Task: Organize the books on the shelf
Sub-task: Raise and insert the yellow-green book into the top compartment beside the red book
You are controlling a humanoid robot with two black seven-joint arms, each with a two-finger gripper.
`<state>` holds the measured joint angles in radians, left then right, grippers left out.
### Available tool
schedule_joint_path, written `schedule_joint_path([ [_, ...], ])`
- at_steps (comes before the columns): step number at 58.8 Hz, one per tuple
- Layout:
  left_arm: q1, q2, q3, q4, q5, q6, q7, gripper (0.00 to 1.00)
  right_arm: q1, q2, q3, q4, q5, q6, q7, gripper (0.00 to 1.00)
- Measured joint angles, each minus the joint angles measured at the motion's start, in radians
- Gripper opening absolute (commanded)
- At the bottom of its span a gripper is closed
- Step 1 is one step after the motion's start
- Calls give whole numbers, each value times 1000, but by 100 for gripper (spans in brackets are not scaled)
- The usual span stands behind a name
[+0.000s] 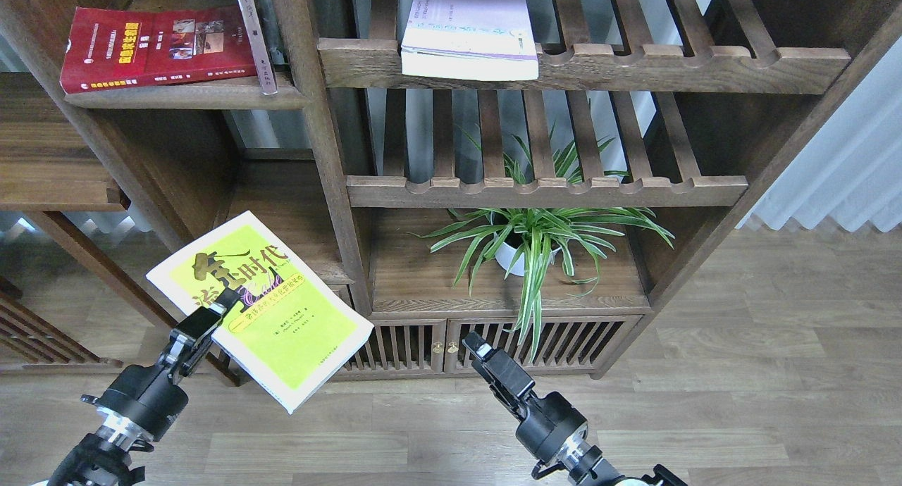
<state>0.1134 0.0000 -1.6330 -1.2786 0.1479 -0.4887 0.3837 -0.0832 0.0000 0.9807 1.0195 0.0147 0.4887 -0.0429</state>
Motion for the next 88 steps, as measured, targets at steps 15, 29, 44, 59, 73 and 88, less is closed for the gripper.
schedule_joint_path([
  [15, -42, 0, 66, 38, -129, 0, -246, 2, 4, 0, 3, -1, 3, 0, 8, 98],
  [29, -10, 0, 136, 34, -160, 0, -345, 2, 6, 0, 4, 0, 6, 0, 13, 98],
  [44, 81, 15, 224, -61, -128, 0, -346, 2, 7, 0, 11, 5, 17, 0, 18, 98],
  [59, 111, 165, 228, -105, -30, 0, -325, 2, 7, 0, 12, 5, 22, 0, 19, 98],
  [73, 64, 228, 170, -105, 26, 0, -295, 2, 9, 0, 11, 4, 25, 0, 19, 98],
  [88, 34, 312, 79, -106, 85, 0, -186, 1, 11, 0, 11, 4, 26, 0, 19, 98],
])
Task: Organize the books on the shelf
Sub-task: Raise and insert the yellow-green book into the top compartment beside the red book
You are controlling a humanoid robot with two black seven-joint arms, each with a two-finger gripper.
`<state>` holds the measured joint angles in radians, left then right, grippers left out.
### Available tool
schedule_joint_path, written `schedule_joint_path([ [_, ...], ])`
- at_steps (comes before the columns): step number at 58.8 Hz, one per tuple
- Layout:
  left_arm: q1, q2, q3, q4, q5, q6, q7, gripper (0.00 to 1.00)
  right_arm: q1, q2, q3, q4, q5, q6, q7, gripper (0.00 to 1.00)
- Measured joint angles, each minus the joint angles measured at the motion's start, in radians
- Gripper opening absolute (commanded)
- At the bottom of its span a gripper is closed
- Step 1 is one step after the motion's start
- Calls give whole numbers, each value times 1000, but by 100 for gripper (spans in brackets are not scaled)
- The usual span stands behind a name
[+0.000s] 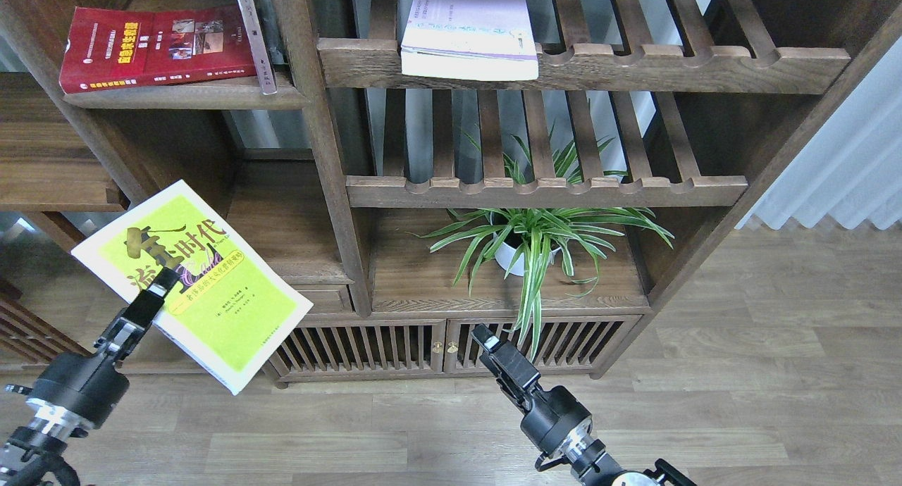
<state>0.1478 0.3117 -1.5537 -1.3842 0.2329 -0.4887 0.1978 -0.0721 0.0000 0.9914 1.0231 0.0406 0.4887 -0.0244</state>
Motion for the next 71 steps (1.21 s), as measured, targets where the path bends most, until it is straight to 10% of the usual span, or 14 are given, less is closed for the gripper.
schedule_joint_path([
  [22, -33, 80, -97, -1, -8, 0, 69, 1, 17, 0, 0, -3, -1, 0, 0, 98],
  [71, -571, 369, -1, 1, -67, 0, 104, 2, 20, 0, 1, 0, -1, 0, 7, 98],
])
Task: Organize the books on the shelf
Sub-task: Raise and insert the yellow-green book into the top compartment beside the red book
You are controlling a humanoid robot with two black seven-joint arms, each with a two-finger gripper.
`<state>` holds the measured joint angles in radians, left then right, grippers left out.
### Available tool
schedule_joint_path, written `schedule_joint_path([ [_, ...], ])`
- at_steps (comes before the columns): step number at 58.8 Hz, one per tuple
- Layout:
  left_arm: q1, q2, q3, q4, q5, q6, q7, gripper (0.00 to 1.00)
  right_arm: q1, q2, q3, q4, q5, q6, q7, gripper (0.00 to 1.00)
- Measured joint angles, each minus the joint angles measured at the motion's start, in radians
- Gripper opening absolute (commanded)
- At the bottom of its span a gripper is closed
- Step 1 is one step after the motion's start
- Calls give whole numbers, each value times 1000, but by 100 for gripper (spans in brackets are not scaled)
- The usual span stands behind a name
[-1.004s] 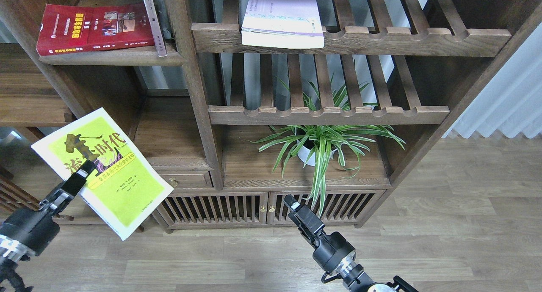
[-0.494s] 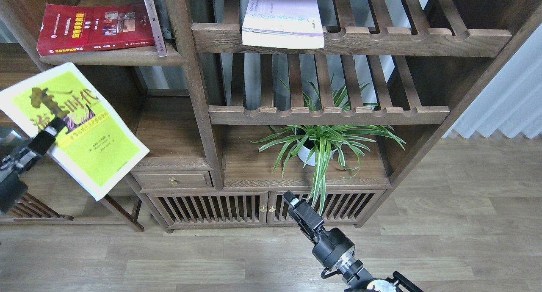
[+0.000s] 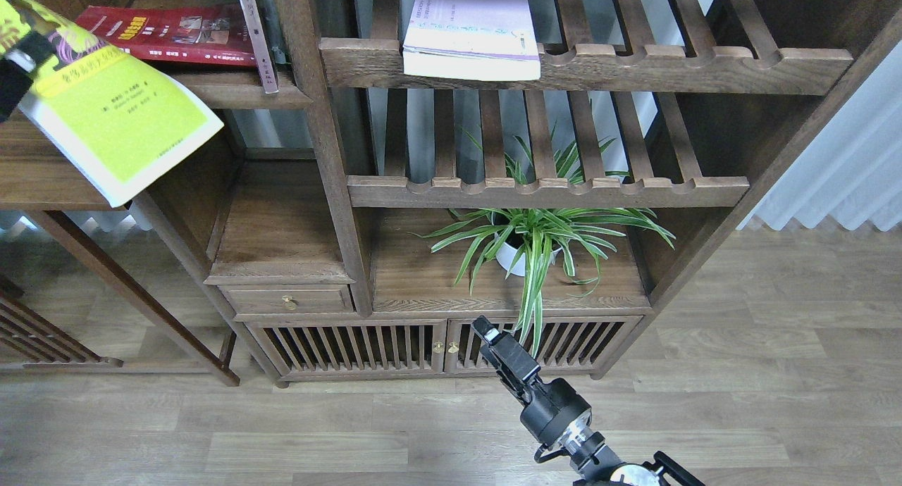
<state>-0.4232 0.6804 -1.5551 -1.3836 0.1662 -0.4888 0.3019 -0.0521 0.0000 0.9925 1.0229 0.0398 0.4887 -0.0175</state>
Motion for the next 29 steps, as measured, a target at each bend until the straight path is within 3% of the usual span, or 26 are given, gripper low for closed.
schedule_joint_path([
  [29, -331, 7, 145, 38, 11, 0, 83, 2, 0, 0, 2, 8, 0, 0, 0, 98],
])
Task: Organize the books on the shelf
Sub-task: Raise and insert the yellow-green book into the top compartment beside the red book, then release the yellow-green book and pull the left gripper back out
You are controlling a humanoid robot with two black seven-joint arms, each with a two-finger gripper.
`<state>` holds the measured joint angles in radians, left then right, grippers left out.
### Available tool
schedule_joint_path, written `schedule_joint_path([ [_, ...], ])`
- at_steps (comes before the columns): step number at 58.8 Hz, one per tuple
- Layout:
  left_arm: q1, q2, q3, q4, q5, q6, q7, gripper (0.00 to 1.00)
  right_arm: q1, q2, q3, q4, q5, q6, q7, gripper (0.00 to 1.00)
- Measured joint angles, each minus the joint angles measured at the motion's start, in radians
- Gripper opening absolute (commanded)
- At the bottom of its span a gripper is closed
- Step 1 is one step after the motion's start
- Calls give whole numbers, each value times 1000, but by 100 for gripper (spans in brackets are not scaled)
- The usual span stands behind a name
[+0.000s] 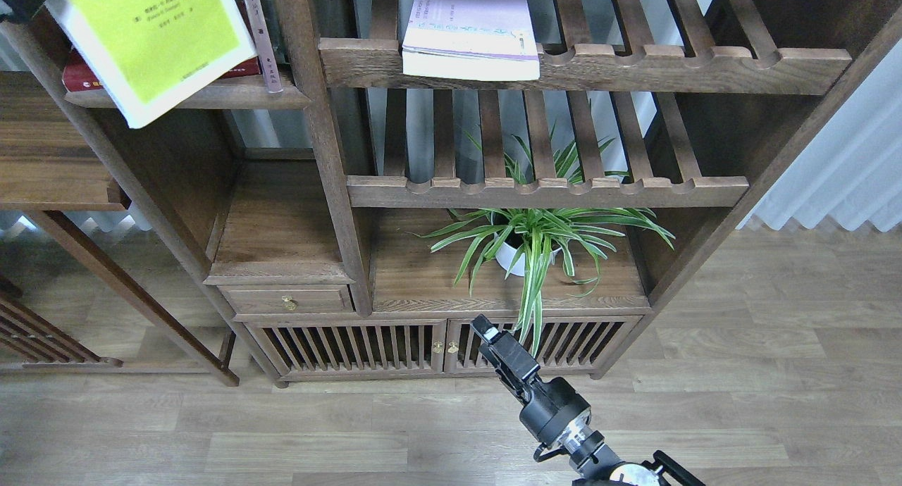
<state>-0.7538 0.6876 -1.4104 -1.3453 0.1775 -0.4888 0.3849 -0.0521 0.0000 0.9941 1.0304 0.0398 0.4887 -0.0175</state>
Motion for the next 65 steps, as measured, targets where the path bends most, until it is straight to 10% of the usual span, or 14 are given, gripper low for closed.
schedule_joint_path([
  [65, -391, -420, 21, 584, 424, 0, -75, 2, 0, 0, 0, 10, 3, 0, -1, 98],
])
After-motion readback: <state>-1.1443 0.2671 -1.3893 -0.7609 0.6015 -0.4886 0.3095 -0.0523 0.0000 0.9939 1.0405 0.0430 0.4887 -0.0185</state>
